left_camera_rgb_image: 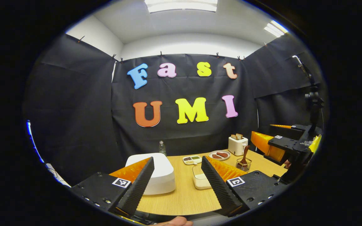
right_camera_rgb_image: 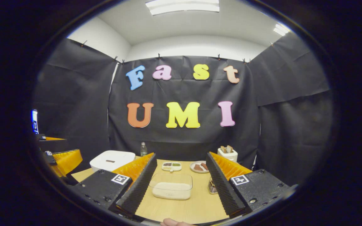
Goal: Close the left gripper, press the button to open the rice cooker; take a wooden spoon from the chopstick holder with the right hand, scoop a spoonful of rice and pour it into the rice cooker, then put the wooden spoon back into the chopstick holder.
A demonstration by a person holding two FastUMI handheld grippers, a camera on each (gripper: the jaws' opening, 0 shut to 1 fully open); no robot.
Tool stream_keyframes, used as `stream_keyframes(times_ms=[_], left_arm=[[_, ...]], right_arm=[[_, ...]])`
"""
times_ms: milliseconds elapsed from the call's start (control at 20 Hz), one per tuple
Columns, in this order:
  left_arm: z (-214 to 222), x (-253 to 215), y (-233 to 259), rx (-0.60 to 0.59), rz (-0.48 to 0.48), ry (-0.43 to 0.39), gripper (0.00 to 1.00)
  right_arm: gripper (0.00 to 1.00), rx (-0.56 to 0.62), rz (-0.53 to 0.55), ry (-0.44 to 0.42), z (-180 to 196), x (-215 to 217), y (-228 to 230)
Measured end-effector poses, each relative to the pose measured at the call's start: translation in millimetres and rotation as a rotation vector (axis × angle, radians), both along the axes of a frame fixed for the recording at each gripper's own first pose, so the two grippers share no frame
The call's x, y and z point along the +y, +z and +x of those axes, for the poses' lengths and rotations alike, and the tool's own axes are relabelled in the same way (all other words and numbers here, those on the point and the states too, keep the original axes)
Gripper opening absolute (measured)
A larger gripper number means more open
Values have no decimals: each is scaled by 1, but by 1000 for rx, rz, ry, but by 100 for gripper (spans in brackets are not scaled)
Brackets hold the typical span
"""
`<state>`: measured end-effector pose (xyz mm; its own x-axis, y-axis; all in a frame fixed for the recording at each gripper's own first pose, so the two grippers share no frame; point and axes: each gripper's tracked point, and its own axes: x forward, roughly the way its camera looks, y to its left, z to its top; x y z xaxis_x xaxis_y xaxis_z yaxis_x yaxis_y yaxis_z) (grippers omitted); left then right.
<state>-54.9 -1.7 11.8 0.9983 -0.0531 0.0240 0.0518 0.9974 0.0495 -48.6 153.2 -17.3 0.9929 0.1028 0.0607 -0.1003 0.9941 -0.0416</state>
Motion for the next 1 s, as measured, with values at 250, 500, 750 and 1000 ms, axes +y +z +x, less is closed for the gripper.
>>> stream_keyframes(times_ms=[250,500,750,1000], left_arm=[[-8,6,-6,-10,-32,17,95],[-13,5,-14,-20,-39,41,95],[-4,2,-27,-2,-63,52,96],[0,9,-34,8,-86,77,96]], right_arm=[[100,6,-6,-7,-6,-9,-6],[100,9,2,40,-12,-5,-16],[100,-8,-8,72,-19,-6,-19],[100,-11,-8,92,-22,-7,-21]])
